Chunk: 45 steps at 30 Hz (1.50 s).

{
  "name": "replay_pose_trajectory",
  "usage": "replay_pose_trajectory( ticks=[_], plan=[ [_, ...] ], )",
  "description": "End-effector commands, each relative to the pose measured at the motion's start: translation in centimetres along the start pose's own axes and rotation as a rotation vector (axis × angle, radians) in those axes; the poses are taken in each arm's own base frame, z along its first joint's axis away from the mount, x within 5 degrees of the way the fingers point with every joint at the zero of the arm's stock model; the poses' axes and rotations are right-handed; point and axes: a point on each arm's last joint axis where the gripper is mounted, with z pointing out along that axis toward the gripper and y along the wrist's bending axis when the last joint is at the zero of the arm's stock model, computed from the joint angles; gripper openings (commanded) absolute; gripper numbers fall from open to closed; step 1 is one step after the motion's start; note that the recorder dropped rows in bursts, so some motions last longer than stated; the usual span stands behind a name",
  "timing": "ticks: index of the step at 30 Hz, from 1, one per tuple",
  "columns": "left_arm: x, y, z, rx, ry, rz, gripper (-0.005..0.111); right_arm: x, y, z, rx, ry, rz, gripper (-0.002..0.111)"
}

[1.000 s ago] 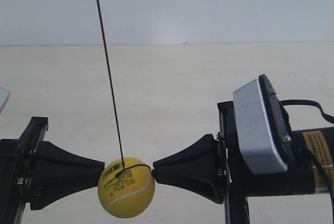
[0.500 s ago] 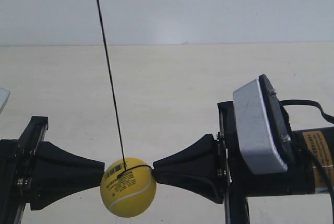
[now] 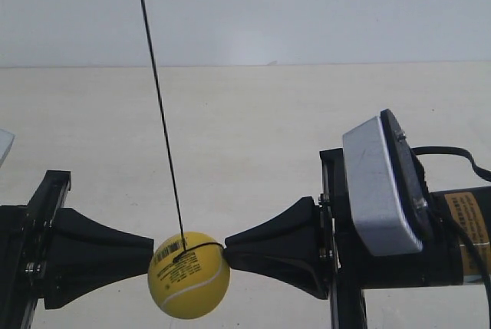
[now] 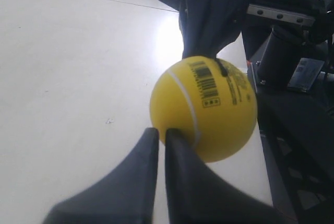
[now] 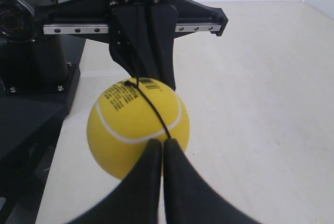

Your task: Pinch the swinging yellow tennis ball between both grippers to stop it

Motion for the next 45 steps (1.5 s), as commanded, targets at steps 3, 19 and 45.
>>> replay_pose_trajectory(
  ticks=[3,19,45],
  plan=[
    [-0.1,0.0,0.1,0.003,-0.013,0.012,0.005,-0.4,-0.6,0.1,0.028,0.018,-0.023,0.0],
    [-0.7,1.0,0.1,-0.055,-0.027,0.016,0.005,-0.5,-1.2,0.2,0.066,0.049,-0.036,0.0],
    [-1.8,0.8,-1.3,-0.244,0.075,0.066,0.005,-1.8,-1.9,-3.5,0.19,0.071,-0.056,0.0]
  ],
)
